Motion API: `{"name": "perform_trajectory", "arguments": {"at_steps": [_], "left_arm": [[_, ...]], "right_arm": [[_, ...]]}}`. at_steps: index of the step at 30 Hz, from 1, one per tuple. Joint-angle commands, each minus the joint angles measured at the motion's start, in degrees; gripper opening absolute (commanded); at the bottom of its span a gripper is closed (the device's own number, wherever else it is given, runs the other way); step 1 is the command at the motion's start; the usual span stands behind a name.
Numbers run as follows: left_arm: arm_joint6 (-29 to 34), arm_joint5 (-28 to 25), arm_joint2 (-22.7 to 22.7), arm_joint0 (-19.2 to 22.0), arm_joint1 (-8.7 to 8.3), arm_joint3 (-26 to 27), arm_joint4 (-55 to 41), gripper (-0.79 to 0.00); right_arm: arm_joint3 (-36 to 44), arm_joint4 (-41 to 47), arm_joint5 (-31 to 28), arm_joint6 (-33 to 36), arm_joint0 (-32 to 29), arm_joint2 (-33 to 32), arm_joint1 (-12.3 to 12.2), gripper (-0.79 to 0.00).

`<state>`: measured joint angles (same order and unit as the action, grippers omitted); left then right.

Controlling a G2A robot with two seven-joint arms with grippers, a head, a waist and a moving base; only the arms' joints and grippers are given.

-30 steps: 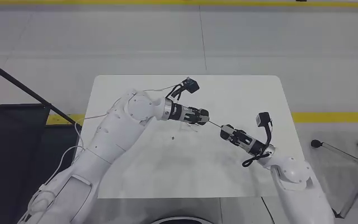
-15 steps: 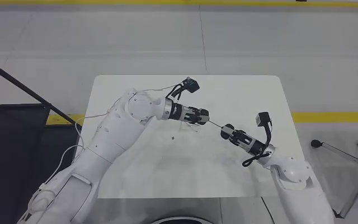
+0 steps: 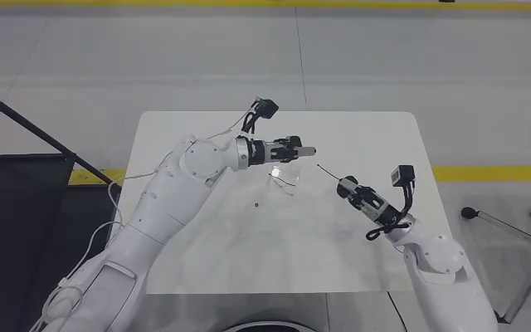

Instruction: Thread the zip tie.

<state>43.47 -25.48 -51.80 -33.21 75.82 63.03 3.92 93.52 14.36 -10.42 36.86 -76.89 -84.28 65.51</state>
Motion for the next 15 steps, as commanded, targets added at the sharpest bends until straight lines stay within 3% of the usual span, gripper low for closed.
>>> {"name": "perform_trajectory", "arguments": {"at_steps": [1,9,15], "left_arm": [[-3.15,0.51,-0.03,-1.06,0.13,0.98,0.42,0.0],[-7.25,2.29,0.67,-2.47,0.77,3.47,1.19,0.0],[-6.87,2.25,0.7,-2.41,0.78,3.51,1.09,0.0]], "right_arm": [[0.67,1.1,-0.52,-2.92,-0.67,-0.21,0.16,-0.785],[3.05,5.46,-2.16,-10.77,-2.58,-0.07,0.86,-0.785],[3.33,5.98,-2.09,-10.83,-2.75,0.0,0.9,-0.785]]}}
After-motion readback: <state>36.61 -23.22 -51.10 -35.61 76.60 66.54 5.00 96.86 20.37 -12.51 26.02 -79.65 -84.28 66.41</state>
